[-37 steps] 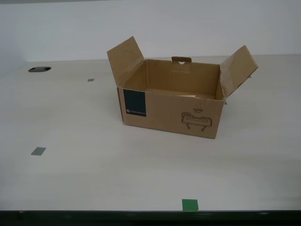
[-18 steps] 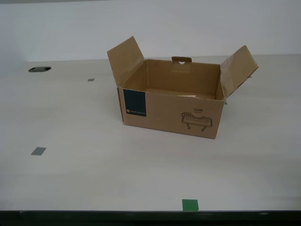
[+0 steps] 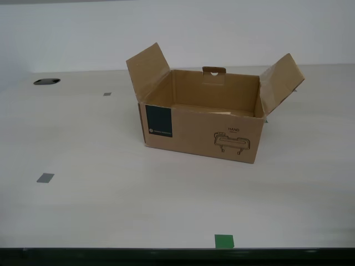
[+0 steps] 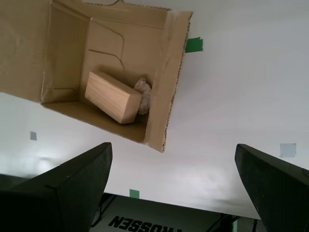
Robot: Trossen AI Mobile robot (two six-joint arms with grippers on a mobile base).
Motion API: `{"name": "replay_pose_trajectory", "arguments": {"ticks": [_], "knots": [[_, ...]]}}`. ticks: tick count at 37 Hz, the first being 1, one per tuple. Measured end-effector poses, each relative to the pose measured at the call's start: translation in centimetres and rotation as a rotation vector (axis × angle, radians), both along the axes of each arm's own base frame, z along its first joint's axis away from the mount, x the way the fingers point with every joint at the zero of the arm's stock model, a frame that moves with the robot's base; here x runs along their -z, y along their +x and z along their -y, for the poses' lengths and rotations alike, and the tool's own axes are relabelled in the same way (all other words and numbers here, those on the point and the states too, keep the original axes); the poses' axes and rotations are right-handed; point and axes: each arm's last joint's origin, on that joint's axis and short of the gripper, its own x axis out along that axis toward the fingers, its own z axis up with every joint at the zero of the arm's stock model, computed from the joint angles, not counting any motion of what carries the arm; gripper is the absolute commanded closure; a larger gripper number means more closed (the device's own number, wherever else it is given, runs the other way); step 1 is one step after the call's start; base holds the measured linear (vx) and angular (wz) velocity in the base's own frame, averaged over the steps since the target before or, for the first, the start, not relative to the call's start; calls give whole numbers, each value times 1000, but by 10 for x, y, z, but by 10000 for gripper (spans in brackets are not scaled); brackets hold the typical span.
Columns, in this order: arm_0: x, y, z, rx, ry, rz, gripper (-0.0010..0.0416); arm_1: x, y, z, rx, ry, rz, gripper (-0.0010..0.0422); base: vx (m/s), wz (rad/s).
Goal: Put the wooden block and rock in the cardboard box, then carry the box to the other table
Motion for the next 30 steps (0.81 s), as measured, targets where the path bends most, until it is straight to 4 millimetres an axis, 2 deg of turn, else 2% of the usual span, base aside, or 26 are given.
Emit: {"name": "replay_pose_trajectory", "arguments": {"ticks": [6, 11, 22, 30], "knots": [[4, 3, 7, -16, 131, 5, 51, 0, 1, 0, -3, -3, 4, 149, 0, 0], [5, 4, 10, -13, 133, 18, 51, 2, 1, 0, -4, -3, 6, 149, 0, 0], [5, 5, 10, -26, 129, 34, 51, 32, 9, 3, -15, -79, -44, 149, 0, 0], [5, 5, 10, -32, 127, 41, 51, 44, 11, 4, -32, -108, -68, 149, 0, 0]]}}
